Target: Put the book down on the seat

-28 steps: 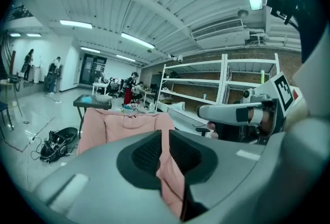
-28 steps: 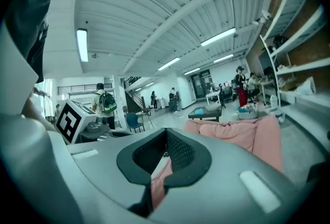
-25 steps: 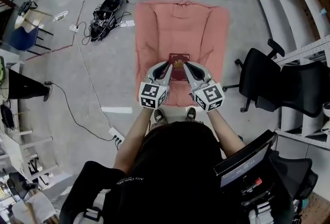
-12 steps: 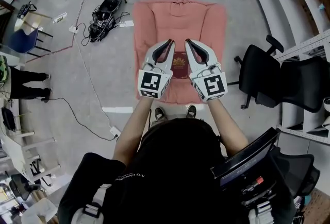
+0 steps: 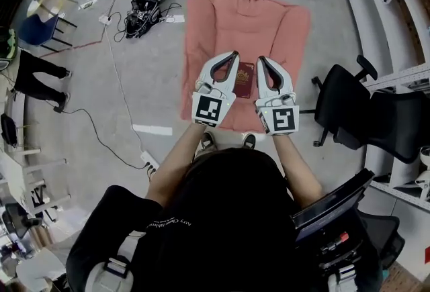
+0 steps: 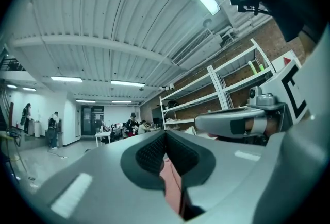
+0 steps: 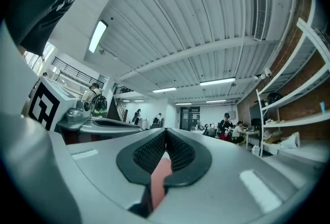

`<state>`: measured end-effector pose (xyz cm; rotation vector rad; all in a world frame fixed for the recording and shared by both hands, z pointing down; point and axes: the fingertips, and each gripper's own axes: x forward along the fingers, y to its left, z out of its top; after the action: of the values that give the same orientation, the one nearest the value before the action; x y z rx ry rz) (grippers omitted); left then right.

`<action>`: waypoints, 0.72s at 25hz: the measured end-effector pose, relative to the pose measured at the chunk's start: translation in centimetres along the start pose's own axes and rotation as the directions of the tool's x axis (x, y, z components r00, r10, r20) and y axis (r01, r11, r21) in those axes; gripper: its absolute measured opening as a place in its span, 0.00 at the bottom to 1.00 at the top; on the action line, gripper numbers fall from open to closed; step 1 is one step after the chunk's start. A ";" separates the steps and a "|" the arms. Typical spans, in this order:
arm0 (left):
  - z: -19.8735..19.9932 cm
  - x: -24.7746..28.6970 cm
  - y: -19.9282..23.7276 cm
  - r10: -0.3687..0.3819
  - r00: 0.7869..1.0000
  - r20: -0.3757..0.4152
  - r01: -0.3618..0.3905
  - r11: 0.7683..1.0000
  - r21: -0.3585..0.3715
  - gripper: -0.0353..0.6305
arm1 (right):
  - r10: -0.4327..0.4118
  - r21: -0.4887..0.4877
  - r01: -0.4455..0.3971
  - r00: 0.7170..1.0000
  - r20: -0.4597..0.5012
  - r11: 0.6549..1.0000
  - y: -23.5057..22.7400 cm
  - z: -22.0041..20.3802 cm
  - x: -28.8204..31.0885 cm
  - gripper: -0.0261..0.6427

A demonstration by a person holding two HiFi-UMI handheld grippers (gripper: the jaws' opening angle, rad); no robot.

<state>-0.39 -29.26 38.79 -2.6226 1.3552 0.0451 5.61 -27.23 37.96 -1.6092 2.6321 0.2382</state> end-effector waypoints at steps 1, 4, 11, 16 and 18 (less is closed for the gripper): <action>-0.8 -0.2 0.1 0.013 1.000 -0.015 -0.013 1.000 -0.011 0.05 | 0.000 0.011 0.001 1.000 -0.014 1.000 0.0 -0.9 -0.1 0.06; -3.0 -0.7 0.3 0.049 0.997 -0.059 -0.052 0.997 -0.052 0.05 | -0.029 0.056 0.032 0.998 -0.050 0.998 -0.2 -3.4 -0.6 0.06; -5.5 -1.6 1.3 0.061 0.991 -0.116 -0.071 0.994 -0.084 0.05 | 0.021 0.098 -0.011 0.995 -0.100 0.995 2.1 -5.5 0.6 0.06; -6.9 -2.2 1.1 0.051 0.988 -0.145 -0.065 0.993 -0.095 0.05 | 0.049 0.116 -0.033 0.990 -0.133 0.993 2.9 -6.8 0.7 0.06; -7.6 -2.2 1.1 0.050 0.986 -0.159 -0.066 0.993 -0.098 0.05 | 0.063 0.119 -0.046 0.987 -0.148 0.992 3.3 -7.4 0.7 0.06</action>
<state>-3.01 -29.42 46.35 -2.7212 1.5194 -0.0871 2.67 -27.58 45.57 -1.5792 2.7457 -0.0362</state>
